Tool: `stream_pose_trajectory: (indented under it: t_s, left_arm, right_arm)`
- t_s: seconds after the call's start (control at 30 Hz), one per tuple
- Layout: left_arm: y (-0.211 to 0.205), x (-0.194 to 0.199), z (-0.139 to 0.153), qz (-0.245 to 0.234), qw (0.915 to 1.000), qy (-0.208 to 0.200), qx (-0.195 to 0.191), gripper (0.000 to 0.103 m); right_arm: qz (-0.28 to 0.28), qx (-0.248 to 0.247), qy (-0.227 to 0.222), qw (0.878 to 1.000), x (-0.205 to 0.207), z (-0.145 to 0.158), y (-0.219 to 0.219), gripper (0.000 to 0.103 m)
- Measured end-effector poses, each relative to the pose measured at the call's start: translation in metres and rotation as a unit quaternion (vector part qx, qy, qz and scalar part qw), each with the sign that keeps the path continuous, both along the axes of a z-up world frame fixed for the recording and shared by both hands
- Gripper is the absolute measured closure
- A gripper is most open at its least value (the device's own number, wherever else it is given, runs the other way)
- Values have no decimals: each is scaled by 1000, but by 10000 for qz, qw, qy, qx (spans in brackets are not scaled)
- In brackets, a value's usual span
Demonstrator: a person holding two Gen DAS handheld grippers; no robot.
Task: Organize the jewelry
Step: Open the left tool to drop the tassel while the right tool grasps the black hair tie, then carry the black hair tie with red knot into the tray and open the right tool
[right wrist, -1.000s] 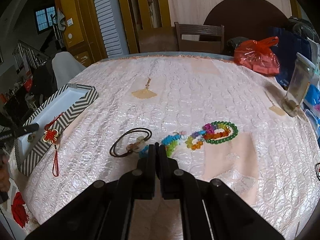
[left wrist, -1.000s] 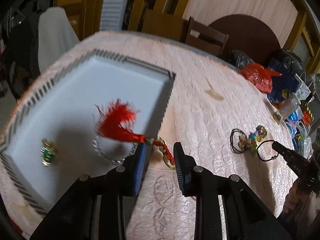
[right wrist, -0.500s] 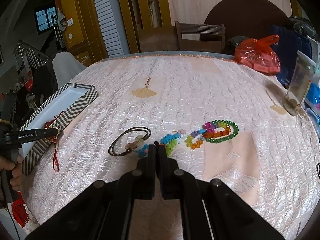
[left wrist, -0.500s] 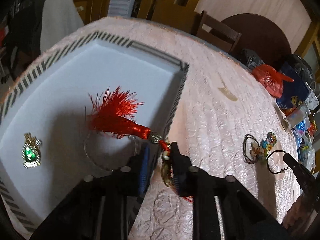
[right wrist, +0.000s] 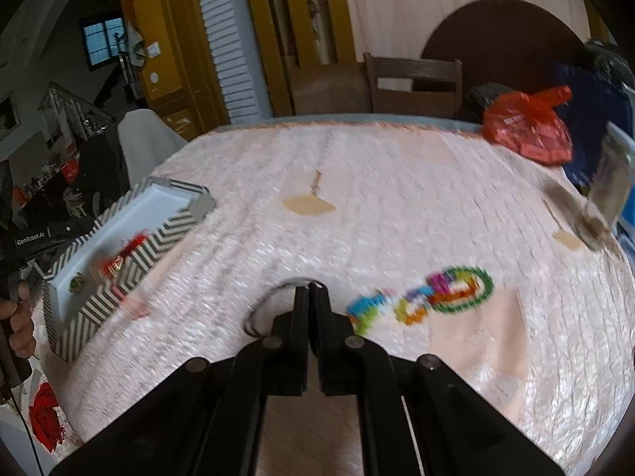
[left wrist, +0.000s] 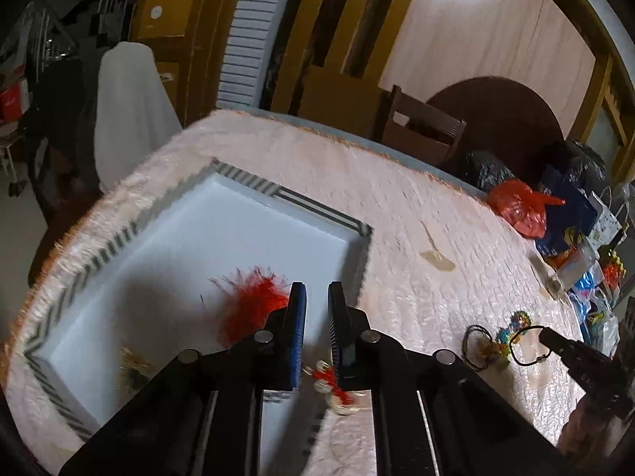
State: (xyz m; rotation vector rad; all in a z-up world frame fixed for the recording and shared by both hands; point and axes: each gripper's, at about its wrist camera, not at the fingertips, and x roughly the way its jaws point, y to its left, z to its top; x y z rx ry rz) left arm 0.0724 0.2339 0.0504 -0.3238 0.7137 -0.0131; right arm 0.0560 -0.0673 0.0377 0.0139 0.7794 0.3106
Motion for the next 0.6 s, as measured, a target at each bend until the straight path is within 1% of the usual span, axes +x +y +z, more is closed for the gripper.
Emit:
stream_pose_trajectory:
  t_s: [0.1,0.2,0.27,0.37,0.43,0.47,0.53,0.57,0.6]
  left_arm:
    - [19,-5,-1,171,9999,3,-1,71]
    - [26,-10,-6,191,9998,50,34,71]
    - [25,-12,-12,38,9999,117,5,70]
    - [17,-8,-19,-150,9997,183,98,70]
    - [9,11,-26,-364,9988,323,32,70]
    - [5,20,-29,-393,9985,356,116,70]
    - [0,36,-40,-475,9967,596,268,70]
    - [-2,46,-52,-511,9942,890,329,70]
    - [-3,50,-59,-486,9922,1068,418,70]
  right_arm:
    - [110,148,-38,9998,5,11,11,100]
    - [197,318,-37,9993,12,20,25,100]
    - [300,390,-42,9988,16,25,38,100]
    - [528,355,-80,9979,21,34,64,100]
    - [672,306,-123,9972,25,38,83,100]
    - [715,270,-157,9969,26,40,90,100]
    - [775,266,-189,9965,27,45,103,100]
    - [806,266,-201,9962,27,48,109,100]
    - [824,269,-226,9960,26,50,112,100]
